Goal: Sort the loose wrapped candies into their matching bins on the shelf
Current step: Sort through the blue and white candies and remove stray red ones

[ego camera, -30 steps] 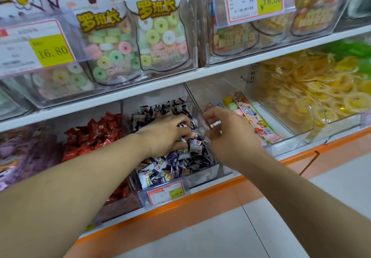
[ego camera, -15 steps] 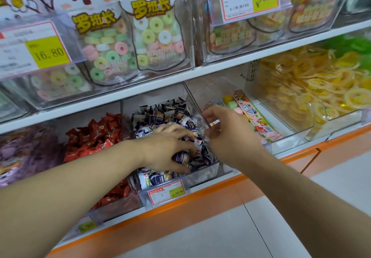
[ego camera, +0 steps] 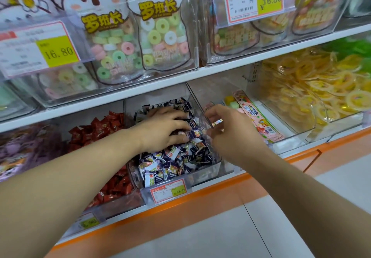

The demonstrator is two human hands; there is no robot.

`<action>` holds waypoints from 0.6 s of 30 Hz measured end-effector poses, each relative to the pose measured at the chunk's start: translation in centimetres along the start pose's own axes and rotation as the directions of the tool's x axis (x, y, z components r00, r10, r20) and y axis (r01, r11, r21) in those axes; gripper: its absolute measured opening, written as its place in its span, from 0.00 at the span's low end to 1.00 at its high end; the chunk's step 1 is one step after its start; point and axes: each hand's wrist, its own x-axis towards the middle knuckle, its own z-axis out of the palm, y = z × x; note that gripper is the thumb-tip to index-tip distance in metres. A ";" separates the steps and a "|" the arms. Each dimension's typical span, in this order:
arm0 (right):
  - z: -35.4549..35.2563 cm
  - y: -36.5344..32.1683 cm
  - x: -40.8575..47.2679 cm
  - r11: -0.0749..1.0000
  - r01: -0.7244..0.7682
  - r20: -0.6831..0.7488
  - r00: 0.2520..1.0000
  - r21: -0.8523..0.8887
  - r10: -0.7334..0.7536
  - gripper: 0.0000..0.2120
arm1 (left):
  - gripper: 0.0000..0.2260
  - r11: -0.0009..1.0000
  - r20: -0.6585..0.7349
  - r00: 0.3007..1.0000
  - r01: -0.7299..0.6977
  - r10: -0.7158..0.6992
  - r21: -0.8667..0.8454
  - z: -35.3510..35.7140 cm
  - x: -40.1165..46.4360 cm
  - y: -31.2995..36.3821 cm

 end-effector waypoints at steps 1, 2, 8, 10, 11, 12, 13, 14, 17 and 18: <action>-0.1 -0.1 0.0 1.000 -0.002 0.002 1.000 0.000 0.002 0.16 | 0.24 1.000 0.001 1.000 0.004 -0.004 -0.022 -0.2 -0.7 0.5; -0.2 -0.1 0.1 1.000 -0.004 0.004 1.000 0.000 0.004 0.16 | 0.25 0.999 -0.008 1.000 0.009 -0.009 -0.037 -0.4 -1.4 1.0; 0.0 -1.0 -0.2 0.982 0.045 -0.036 0.998 -0.183 -0.052 0.20 | 0.24 0.970 -0.299 0.928 0.179 -0.222 -0.167 -0.1 -9.6 1.7; 0.3 -1.8 -0.2 0.948 0.178 -0.061 0.978 -0.262 -0.201 0.22 | 0.26 0.946 -0.348 0.883 0.259 -0.314 -0.197 0.6 -12.1 1.1; 0.7 -2.4 -0.2 0.935 0.248 -0.043 0.963 -0.251 -0.267 0.22 | 0.26 0.925 -0.333 0.870 0.296 -0.364 -0.238 1.0 -13.1 0.8; 1.2 -3.1 -0.3 0.925 0.307 -0.005 0.949 -0.224 -0.316 0.22 | 0.28 0.899 -0.298 0.863 0.325 -0.409 -0.293 1.4 -14.0 0.7; 2.0 -3.7 -0.4 0.918 0.348 0.050 0.937 -0.191 -0.344 0.22 | 0.30 0.878 -0.268 0.862 0.332 -0.431 -0.345 1.8 -14.6 0.6; 2.9 -4.3 -0.6 0.915 0.374 0.112 0.926 -0.154 -0.360 0.22 | 0.31 0.866 -0.255 0.865 0.319 -0.432 -0.384 2.1 -15.0 0.7; 6.0 -5.5 -0.8 0.907 0.410 0.281 0.886 -0.099 -0.370 0.24 | 0.31 0.870 -0.259 0.877 0.283 -0.406 -0.405 2.8 -15.4 1.0; 7.2 -5.5 -0.5 0.908 0.410 0.326 0.873 -0.087 -0.363 0.26 | 0.31 0.872 -0.262 0.876 0.284 -0.405 -0.400 2.8 -15.4 1.0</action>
